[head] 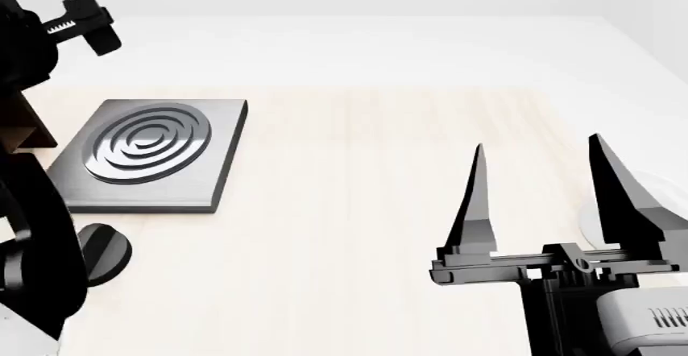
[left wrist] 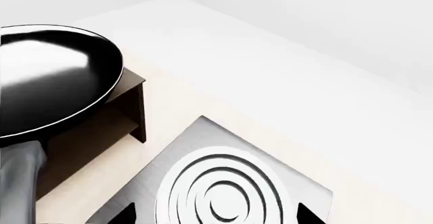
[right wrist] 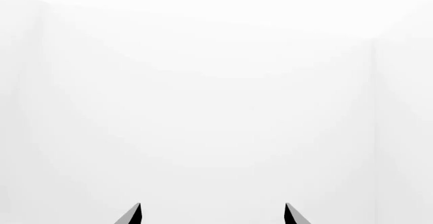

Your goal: Put the frying pan on top of the cabinet.

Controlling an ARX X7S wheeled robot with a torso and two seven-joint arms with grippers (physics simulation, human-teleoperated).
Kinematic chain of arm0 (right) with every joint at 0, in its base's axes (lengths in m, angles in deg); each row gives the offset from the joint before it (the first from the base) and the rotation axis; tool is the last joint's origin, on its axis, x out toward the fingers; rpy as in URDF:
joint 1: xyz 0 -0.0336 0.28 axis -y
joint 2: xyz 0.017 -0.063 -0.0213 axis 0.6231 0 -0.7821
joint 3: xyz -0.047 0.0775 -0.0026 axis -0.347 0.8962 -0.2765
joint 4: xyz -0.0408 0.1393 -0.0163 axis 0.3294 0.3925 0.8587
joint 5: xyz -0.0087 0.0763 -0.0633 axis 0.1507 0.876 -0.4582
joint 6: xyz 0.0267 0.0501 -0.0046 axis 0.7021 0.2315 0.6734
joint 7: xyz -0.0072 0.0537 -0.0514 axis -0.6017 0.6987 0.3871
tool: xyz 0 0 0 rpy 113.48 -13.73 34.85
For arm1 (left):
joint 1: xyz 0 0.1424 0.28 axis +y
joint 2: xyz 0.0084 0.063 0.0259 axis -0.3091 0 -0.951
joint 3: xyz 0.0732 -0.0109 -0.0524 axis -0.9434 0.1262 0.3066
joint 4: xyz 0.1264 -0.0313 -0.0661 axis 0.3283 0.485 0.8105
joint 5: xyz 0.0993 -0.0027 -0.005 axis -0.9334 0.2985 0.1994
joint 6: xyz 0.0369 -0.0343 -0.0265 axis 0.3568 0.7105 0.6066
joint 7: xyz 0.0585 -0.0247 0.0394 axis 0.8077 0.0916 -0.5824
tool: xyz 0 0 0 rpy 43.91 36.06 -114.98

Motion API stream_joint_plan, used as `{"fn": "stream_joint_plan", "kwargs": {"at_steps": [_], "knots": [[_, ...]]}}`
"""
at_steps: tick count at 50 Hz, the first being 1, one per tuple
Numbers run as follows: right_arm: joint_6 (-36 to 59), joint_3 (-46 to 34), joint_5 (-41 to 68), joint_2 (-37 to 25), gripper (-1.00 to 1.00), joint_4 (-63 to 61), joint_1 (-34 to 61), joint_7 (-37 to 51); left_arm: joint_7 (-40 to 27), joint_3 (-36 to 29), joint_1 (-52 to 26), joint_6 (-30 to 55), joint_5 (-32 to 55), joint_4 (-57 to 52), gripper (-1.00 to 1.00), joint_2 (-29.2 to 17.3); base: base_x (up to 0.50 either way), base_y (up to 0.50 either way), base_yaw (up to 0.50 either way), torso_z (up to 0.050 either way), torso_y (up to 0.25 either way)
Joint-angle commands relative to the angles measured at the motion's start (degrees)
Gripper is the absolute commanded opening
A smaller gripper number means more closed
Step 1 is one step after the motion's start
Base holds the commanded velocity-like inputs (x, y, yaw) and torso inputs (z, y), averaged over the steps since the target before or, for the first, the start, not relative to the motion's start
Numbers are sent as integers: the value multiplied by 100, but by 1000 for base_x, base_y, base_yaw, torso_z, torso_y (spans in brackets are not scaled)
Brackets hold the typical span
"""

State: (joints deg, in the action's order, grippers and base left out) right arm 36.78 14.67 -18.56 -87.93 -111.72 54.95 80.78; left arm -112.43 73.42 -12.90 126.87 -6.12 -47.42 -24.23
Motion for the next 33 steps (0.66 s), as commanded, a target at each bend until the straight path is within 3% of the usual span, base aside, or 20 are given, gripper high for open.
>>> {"fn": "stream_joint_plan", "kwargs": {"at_steps": [1,3,5,9,13,18,22,33], "knots": [[52,-30,8,-20,100,100,24,8,-1402,544,2606,2048,4591,-6387,100,-7,0,0,0,0,0],[81,-56,18,-3,100,187,62,3,-2080,753,2928,2028,6045,-6617,100,-37,0,0,0,0,0],[91,-72,13,9,100,227,87,8,-2087,749,3415,1891,6404,-6916,100,-7,0,0,0,0,0],[145,-52,46,-2,100,175,108,16,-1437,417,4245,1297,5896,-7459,100,-100,0,0,0,0,0],[135,-85,40,8,100,237,140,11,-491,-129,5291,-3,4658,-8033,100,-168,0,0,0,0,0],[94,-146,40,44,100,376,139,10,71,-858,6228,-1337,3292,-8031,100,-185,0,0,0,0,0],[24,-193,54,83,100,516,150,0,239,-728,6690,-1771,3289,-7938,100,5,0,0,0,0,0],[-100,-245,70,116,100,670,130,0,252,-855,6821,-1781,3390,-7888,100,-4,0,0,0,0,0]]}}
